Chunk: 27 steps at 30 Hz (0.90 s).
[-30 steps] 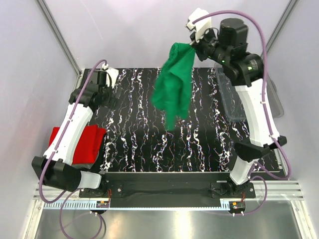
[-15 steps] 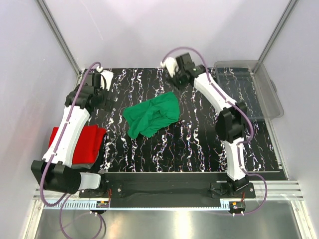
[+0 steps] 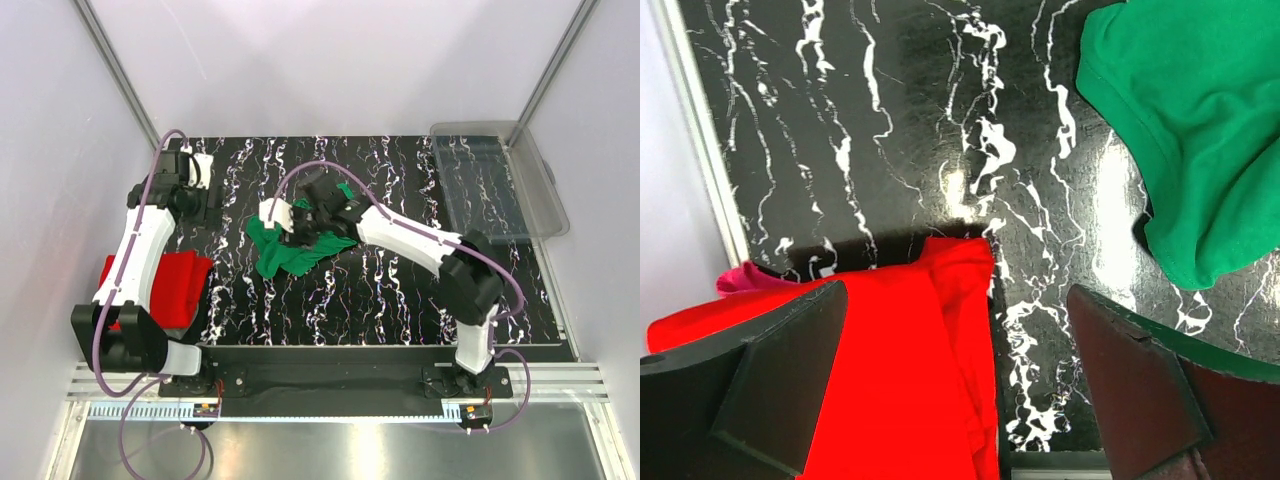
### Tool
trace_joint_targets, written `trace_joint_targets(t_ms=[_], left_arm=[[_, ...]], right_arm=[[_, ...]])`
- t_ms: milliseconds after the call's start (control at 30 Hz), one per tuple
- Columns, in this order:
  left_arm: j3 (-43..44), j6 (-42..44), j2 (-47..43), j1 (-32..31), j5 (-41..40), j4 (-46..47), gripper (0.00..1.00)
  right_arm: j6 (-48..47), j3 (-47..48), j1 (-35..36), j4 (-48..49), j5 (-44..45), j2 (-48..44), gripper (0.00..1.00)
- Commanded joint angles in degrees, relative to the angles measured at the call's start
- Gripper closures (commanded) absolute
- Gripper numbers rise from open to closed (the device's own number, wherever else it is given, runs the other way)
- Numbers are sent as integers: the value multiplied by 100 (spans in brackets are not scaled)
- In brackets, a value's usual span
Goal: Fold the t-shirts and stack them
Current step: Move the tshirt to the center of the board, then flatten the tshirt out
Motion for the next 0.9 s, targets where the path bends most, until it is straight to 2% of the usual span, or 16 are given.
trace_joint_targets(t_ms=[0, 233, 333, 867], left_arm=[[111, -5, 56, -3, 178, 220, 2], [155, -110, 109, -3, 284, 229, 4], [146, -101, 153, -3, 65, 247, 4], [138, 56, 82, -3, 99, 255, 4]], right_arm=[[61, 618, 245, 464, -258, 488, 46], [-115, 883, 554, 306, -302, 1051, 46], [-63, 883, 632, 253, -354, 1157, 46], [271, 1454, 853, 253, 296, 2202, 43]])
